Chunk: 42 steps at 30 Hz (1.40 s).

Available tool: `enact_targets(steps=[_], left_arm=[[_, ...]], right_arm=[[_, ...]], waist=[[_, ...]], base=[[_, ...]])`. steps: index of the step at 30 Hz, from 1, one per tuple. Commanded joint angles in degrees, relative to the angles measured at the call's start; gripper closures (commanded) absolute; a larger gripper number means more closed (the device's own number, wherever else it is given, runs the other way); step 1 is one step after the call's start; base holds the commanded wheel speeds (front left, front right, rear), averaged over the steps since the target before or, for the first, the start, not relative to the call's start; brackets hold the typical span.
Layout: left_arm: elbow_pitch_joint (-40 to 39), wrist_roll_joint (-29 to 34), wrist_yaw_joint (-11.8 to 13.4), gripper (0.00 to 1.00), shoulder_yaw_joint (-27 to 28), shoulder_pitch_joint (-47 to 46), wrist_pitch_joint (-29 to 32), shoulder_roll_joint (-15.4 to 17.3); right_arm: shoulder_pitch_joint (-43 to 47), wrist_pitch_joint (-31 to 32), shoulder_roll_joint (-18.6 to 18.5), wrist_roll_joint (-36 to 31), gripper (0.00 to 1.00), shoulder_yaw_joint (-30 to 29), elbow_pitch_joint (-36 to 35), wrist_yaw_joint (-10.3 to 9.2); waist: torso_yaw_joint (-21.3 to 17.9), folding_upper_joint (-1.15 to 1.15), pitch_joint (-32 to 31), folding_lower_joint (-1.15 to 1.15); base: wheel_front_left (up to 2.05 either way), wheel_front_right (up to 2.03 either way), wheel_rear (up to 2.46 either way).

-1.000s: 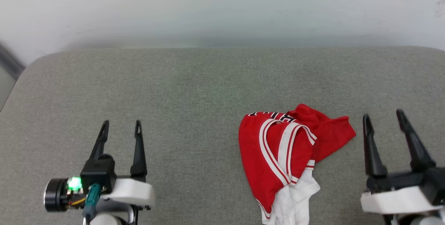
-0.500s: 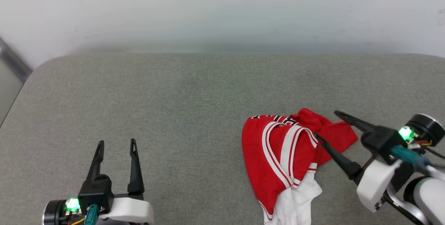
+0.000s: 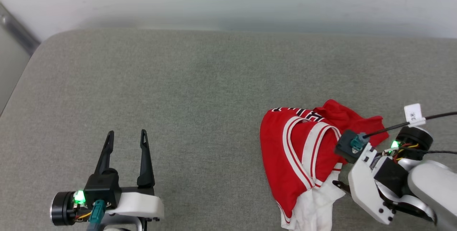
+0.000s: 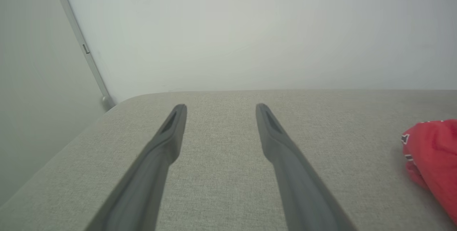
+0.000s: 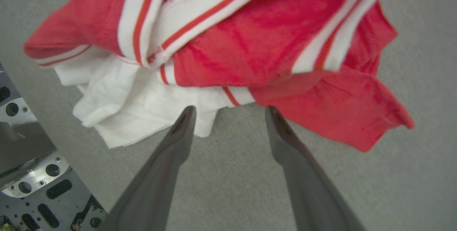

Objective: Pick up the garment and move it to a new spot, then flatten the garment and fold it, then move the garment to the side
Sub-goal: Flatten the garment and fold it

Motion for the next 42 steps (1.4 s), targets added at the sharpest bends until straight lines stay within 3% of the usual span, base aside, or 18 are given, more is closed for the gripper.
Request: enact_targets(steps=[1,2,8,9,10,11,15,21,28,33,38,40,42], left_arm=[[0.06,0.5,-0.39,0.0,0.26,-1.0,-0.14,-0.53],[0.47,1.39,-1.43,0.0,1.01,-1.94,-0.14,-1.63],[1.29,2.77,-3.13,0.0,2.18,-3.05,-0.14,-3.15],[1.38,3.0,-3.38,0.0,2.44,-3.02,-0.14,-3.37],[1.45,3.11,-3.47,0.0,2.72,-2.82,-0.14,-3.49],[1.55,3.32,-3.63,0.0,3.06,-2.43,-0.14,-3.59],[2.01,3.84,-4.38,0.0,3.86,-1.27,-0.14,-3.94],[2.22,4.27,-5.12,0.0,5.12,0.47,-0.14,-4.4],[2.29,4.74,-5.92,0.0,5.55,1.67,-0.14,-5.13],[2.49,4.88,-6.35,0.0,5.52,1.78,-0.14,-5.5],[2.98,5.26,-6.68,0.0,5.63,1.93,-0.14,-5.64],[3.18,5.3,-6.82,0.0,5.83,2.1,-0.14,-5.68],[3.4,5.48,-6.83,0.0,6.04,2.45,-0.14,-5.71]], right_arm=[[-1.31,-0.58,1.06,0.6,0.0,0.83,1.47,-0.04],[-2.6,-1.37,3.53,2.24,0.0,4.62,7.26,-0.04],[-1.74,-3.36,7.43,3.28,0.0,12.12,15.95,-0.03],[-1.73,-3.92,7.67,3.5,0.1,12.49,16.43,-0.03],[-2.12,-5.22,7.83,3.38,0.85,12.65,16.57,-0.03],[-2.66,-6.72,7.82,3.47,1.0,12.6,16.62,-0.03],[-5.5,-14.05,5.73,5.85,1.0,11.25,16.15,-0.07],[-5.75,-22.61,-0.55,9.94,1.0,5.38,11.38,-0.05],[2.06,-26.2,-7.13,13.93,1.0,-2.35,11.85,-0.04],[8.69,-26.12,-6.66,15.64,1.0,-4.42,17.41,-0.04],[13.56,-28.88,-2.36,14.88,1.0,-5.85,25.15,-0.04],[14.22,-31.92,-0.4,14.82,0.0,-7.59,26.9,-0.04],[14.8,-33.93,0.31,14.44,0.0,-8.91,27.72,-0.04]], waist=[[0.89,0.0,1.44,-0.01],[1.42,0.0,2.91,-0.01],[1.94,0.0,3.94,-0.01],[1.84,0.0,3.82,-0.01],[1.62,0.0,3.63,-0.01],[1.34,0.0,3.34,-0.01],[0.1,0.0,1.55,-0.01],[-1.65,0.0,-1.01,-0.01],[-2.42,0.0,-1.87,-0.01],[-2.17,0.0,-1.97,-0.01],[-1.71,0.0,-2.2,-0.01],[-1.73,0.0,-2.51,-0.01],[-1.82,0.0,-3.06,-0.01]], base=[[0.0,0.0,0.0],[0.0,0.0,0.0],[0.0,0.0,0.0],[0.0,0.0,0.0],[0.0,0.0,0.0],[0.0,0.0,0.0],[0.0,0.0,0.0],[0.0,0.0,0.0],[0.0,0.0,0.0],[0.0,0.0,0.0],[0.0,0.0,0.0],[0.0,0.0,0.0],[0.0,0.0,0.0]])
